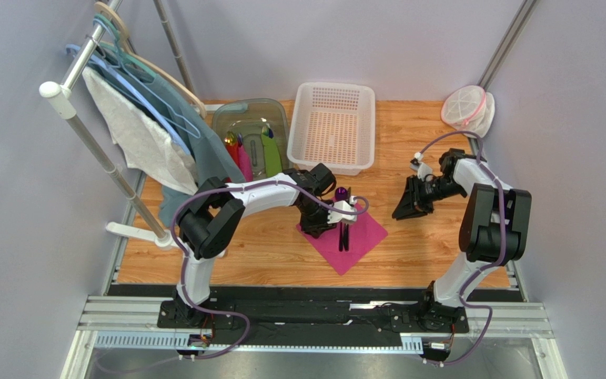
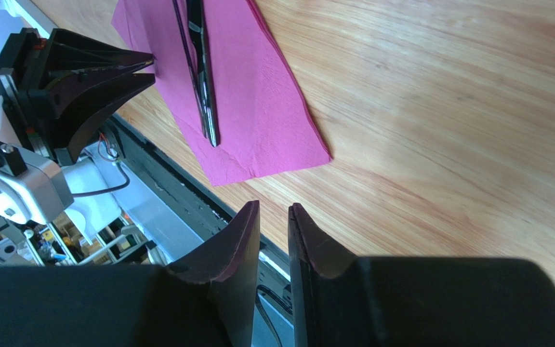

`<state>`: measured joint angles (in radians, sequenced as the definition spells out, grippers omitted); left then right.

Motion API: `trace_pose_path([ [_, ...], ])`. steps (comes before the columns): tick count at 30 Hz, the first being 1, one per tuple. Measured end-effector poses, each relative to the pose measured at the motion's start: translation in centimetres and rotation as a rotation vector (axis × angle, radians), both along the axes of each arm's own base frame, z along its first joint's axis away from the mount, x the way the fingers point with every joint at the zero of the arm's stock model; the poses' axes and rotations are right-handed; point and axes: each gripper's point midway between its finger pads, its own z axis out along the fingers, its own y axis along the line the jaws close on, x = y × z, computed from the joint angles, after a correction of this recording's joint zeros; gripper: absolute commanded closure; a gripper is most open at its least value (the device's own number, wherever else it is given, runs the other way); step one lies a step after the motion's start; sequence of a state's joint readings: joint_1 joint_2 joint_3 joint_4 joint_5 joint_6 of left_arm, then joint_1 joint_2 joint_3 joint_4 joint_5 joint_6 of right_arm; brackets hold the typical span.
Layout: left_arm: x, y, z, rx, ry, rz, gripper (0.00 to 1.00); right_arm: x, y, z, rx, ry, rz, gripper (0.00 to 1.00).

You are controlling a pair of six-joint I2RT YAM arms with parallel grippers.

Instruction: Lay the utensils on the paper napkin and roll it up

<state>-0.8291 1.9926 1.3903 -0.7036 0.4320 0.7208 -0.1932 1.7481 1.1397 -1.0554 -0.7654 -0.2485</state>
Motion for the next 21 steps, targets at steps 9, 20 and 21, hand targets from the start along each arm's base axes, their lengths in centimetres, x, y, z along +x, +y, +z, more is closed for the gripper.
trace_pose_path([
  [9,-1.4,0.5,4.9,-0.141,-0.077,0.043,0.42,0.3,2.1,0.4,0.061,-0.017,0.006,0.77],
  [20,-9.7,-2.8,6.7,-0.374,-0.282,-0.150,0.36,-1.4,3.8,1.8,0.113,-0.057,0.022,0.77],
  [21,-10.0,-2.6,5.9,-0.359,-0.292,-0.160,0.37,-1.6,4.0,1.8,0.112,-0.060,0.026,0.77],
])
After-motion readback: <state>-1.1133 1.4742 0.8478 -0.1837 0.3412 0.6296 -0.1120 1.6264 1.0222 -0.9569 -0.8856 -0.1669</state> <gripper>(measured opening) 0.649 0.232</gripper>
